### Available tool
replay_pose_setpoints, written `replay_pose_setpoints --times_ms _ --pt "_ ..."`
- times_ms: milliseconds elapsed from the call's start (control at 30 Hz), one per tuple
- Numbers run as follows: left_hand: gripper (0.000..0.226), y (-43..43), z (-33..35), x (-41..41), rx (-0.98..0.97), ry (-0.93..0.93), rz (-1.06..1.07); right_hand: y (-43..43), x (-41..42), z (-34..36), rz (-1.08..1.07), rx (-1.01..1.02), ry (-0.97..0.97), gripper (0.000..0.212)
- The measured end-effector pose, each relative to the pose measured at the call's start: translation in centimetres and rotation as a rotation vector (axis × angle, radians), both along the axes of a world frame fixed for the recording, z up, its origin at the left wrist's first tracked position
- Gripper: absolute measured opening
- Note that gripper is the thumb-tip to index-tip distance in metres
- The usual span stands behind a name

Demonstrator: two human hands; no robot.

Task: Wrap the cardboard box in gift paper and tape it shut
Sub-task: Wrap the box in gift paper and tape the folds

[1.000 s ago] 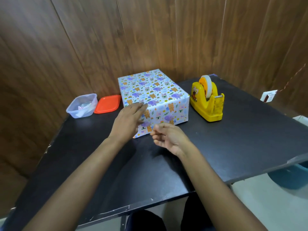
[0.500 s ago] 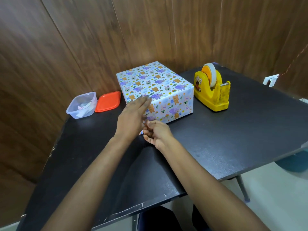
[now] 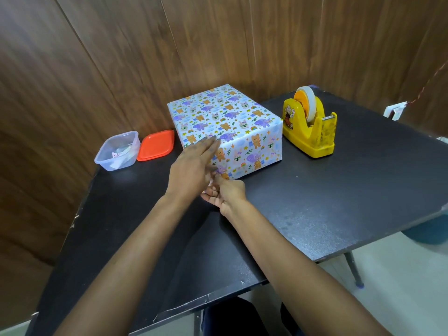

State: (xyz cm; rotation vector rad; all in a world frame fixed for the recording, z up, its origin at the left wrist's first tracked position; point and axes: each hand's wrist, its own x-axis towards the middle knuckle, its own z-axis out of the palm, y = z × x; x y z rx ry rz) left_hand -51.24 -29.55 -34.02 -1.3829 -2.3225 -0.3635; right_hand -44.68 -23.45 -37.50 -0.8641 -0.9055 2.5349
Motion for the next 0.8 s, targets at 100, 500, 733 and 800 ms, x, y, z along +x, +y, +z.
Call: replay_pose_setpoints --times_ms 100,500,733,800 --pt "0.066 0.0 -0.1 0.0 0.01 0.018 0.002 0.4 0.1 -0.1 0.052 0.203 -0.112 0.025" --pt "0.067 -0.1 -0.7 -0.5 0.075 0.176 -0.065 3.1 0.1 -0.3 0.227 0.802 -0.424 0.04" --pt "0.073 -0.3 -0.8 -0.7 0.045 0.175 -0.073 3.4 0.3 0.1 0.293 0.785 -0.407 0.039" --pt "0.074 -0.2 -0.9 -0.7 0.046 0.183 -0.066 3.4 0.2 0.1 0.297 0.796 -0.438 0.037"
